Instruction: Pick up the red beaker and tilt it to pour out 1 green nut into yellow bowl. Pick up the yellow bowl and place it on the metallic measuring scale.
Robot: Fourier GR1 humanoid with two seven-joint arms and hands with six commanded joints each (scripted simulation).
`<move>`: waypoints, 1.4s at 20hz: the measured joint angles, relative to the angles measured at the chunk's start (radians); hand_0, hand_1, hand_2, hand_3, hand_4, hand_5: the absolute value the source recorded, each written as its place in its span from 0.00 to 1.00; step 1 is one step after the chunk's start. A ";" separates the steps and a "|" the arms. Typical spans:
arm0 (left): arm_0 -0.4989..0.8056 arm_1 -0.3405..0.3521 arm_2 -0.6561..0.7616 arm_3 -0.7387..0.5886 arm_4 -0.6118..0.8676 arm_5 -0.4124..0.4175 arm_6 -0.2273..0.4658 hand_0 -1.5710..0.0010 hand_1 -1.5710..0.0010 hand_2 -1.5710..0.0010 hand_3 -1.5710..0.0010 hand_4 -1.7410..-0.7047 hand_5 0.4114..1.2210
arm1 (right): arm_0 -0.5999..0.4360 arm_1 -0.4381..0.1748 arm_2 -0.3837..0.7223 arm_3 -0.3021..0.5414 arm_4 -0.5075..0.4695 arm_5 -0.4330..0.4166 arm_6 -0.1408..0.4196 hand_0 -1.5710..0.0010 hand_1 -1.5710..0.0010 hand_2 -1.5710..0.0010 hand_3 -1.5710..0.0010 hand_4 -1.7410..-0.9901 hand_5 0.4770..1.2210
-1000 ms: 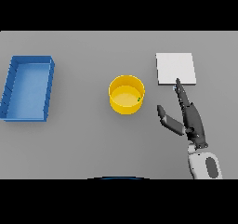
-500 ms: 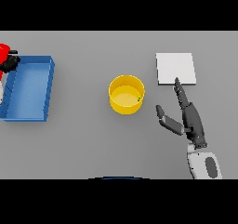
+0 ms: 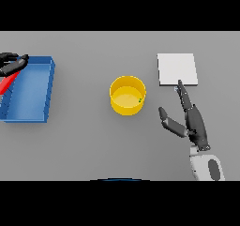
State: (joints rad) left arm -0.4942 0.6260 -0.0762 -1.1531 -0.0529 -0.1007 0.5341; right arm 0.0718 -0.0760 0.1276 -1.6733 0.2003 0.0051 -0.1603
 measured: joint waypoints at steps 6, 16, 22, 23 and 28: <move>-0.010 0.002 -0.039 0.044 -0.075 0.027 -0.040 0.95 0.95 0.96 0.95 0.93 0.27 | -0.003 -0.007 0.008 -0.007 0.036 -0.019 0.010 1.00 1.00 1.00 1.00 0.80 0.22; 0.001 -0.042 -0.010 -0.021 -0.017 0.060 -0.082 0.99 0.99 1.00 1.00 0.90 0.34 | -0.230 -0.229 0.158 0.062 0.331 0.111 0.113 1.00 1.00 1.00 1.00 0.80 0.20; 0.010 -0.041 -0.012 -0.021 -0.017 0.052 -0.075 1.00 1.00 1.00 1.00 0.90 0.34 | -0.430 -0.324 0.316 0.157 0.514 0.229 0.029 1.00 1.00 1.00 1.00 0.76 0.22; 0.006 -0.043 -0.012 -0.016 -0.018 0.053 -0.078 1.00 1.00 1.00 1.00 0.90 0.34 | -0.457 -0.334 0.331 0.170 0.528 0.246 0.020 1.00 1.00 1.00 1.00 0.77 0.22; 0.019 -0.025 0.001 -0.011 -0.008 0.037 -0.098 1.00 1.00 1.00 1.00 0.90 0.35 | -0.583 -0.326 0.423 0.308 0.602 0.293 -0.042 1.00 1.00 1.00 1.00 0.78 0.22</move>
State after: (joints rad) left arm -0.4753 0.6008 -0.0748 -1.1636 -0.0612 -0.0637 0.4365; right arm -0.5110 -0.4020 0.5510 -1.3649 0.8023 0.2979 -0.2023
